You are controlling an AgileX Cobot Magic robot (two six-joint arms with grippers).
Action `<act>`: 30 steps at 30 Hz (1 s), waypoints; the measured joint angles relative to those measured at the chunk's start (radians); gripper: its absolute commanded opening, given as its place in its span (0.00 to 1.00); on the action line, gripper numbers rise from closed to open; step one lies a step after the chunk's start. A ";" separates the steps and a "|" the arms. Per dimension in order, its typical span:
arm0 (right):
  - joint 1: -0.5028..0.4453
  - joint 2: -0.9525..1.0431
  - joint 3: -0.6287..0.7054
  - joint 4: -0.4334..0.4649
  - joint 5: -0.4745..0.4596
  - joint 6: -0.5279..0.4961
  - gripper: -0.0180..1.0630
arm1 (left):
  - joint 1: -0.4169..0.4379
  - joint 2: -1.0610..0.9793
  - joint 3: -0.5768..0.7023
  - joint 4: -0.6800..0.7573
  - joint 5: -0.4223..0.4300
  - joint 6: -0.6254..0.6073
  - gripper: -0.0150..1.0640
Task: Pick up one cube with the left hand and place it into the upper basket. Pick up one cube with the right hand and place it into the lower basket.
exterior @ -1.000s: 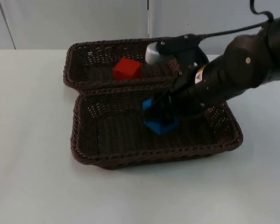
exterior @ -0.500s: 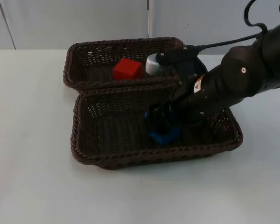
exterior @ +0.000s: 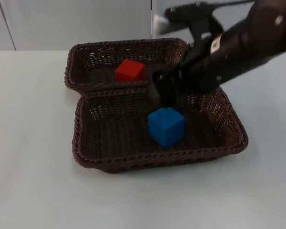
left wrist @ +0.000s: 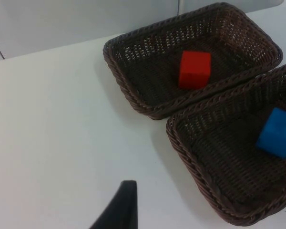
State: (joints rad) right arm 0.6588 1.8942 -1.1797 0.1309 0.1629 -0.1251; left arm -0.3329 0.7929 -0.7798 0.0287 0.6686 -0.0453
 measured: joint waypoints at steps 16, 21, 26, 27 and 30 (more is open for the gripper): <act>0.000 -0.281 0.000 0.002 0.242 -0.016 0.79 | 0.000 0.000 0.000 0.002 0.000 0.000 0.93; 0.000 -0.325 0.000 0.002 0.262 -0.016 0.79 | 0.000 0.000 0.000 0.002 0.004 0.010 0.93; 0.000 -0.376 0.002 0.002 0.274 -0.019 0.79 | 0.000 -0.021 0.000 -0.012 0.008 0.045 0.93; 0.000 -0.390 0.009 0.002 0.274 -0.023 0.79 | 0.000 -0.036 0.000 -0.020 0.011 0.052 0.93; 0.002 -0.460 0.068 0.002 0.254 -0.033 0.79 | 0.000 -0.106 0.000 -0.029 0.026 0.069 0.93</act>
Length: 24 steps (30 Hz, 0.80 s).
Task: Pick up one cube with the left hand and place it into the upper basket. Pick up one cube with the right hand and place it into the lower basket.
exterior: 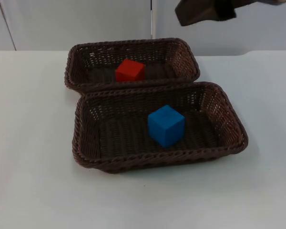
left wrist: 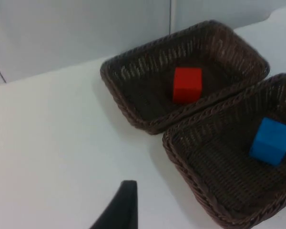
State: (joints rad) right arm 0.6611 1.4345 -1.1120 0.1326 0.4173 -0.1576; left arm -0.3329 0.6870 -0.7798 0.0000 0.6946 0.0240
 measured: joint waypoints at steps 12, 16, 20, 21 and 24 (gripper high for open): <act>0.000 -0.155 0.159 0.000 -0.047 -0.057 0.79 | 0.000 -0.122 0.000 0.000 0.090 0.065 0.93; 0.000 -0.182 0.180 0.000 -0.071 -0.061 0.79 | 0.000 -0.155 0.000 0.000 0.109 0.076 0.93; 0.000 -0.184 0.182 0.000 -0.075 -0.062 0.79 | 0.000 -0.178 0.000 0.000 0.144 0.076 0.93; 0.000 -0.184 0.182 0.000 -0.075 -0.062 0.79 | 0.000 -0.187 0.000 0.000 0.155 0.078 0.93; 0.000 -0.184 0.182 0.000 -0.081 -0.062 0.79 | 0.000 -0.220 0.000 0.000 0.189 0.080 0.93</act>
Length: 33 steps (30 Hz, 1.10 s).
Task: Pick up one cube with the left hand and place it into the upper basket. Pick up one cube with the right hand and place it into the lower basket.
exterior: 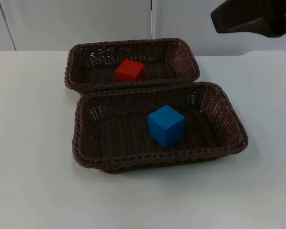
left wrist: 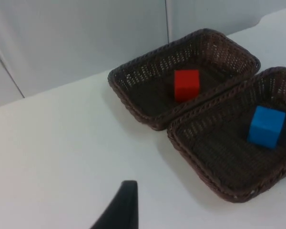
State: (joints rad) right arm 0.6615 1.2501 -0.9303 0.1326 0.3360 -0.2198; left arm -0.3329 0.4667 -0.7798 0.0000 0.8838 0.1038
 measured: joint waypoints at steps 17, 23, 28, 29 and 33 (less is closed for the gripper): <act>0.000 0.000 0.002 0.000 0.006 -0.004 0.79 | 0.000 -0.371 0.171 0.000 0.121 -0.079 0.93; 0.000 0.000 0.002 0.000 0.009 -0.004 0.79 | 0.000 -0.461 0.192 0.000 0.138 -0.104 0.93; 0.000 -0.022 0.007 0.006 0.014 -0.004 0.79 | 0.000 -0.464 0.235 0.000 0.159 -0.104 0.93; 0.000 -0.037 0.012 0.006 0.014 -0.004 0.79 | 0.000 -0.464 0.254 0.000 0.168 -0.104 0.93; 0.000 -0.125 0.053 0.006 0.014 -0.004 0.79 | 0.000 -0.464 0.279 0.000 0.186 -0.104 0.93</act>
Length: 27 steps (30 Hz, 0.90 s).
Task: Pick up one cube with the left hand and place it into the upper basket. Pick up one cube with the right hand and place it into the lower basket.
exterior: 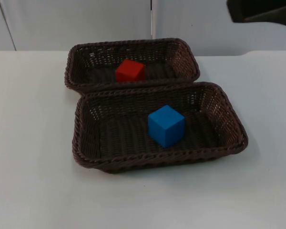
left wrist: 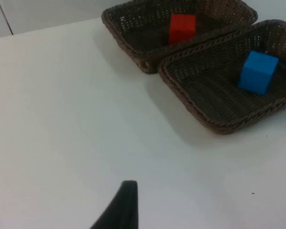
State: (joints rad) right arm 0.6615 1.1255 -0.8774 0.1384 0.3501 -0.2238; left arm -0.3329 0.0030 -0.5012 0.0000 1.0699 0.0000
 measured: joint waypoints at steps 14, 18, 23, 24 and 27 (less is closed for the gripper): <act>0.000 -0.264 0.174 0.000 0.026 0.000 0.79 | 0.000 0.000 0.000 0.000 0.000 0.000 0.93; 0.000 -0.341 0.210 0.000 0.067 0.000 0.79 | 0.000 0.000 0.000 0.000 0.000 0.000 0.93; 0.000 -0.480 0.260 0.000 0.117 0.000 0.79 | 0.000 0.000 0.000 0.000 0.000 0.000 0.93; 0.000 -0.506 0.267 0.000 0.128 0.000 0.79 | 0.000 0.000 0.000 0.000 0.000 0.000 0.93; 0.000 -0.546 0.277 0.000 0.161 0.004 0.79 | 0.000 0.000 0.000 0.000 0.000 0.000 0.93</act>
State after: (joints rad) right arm 0.6615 0.5791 -0.6005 0.1384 0.5113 -0.2198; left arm -0.3329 0.0030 -0.5012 0.0000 1.0699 0.0000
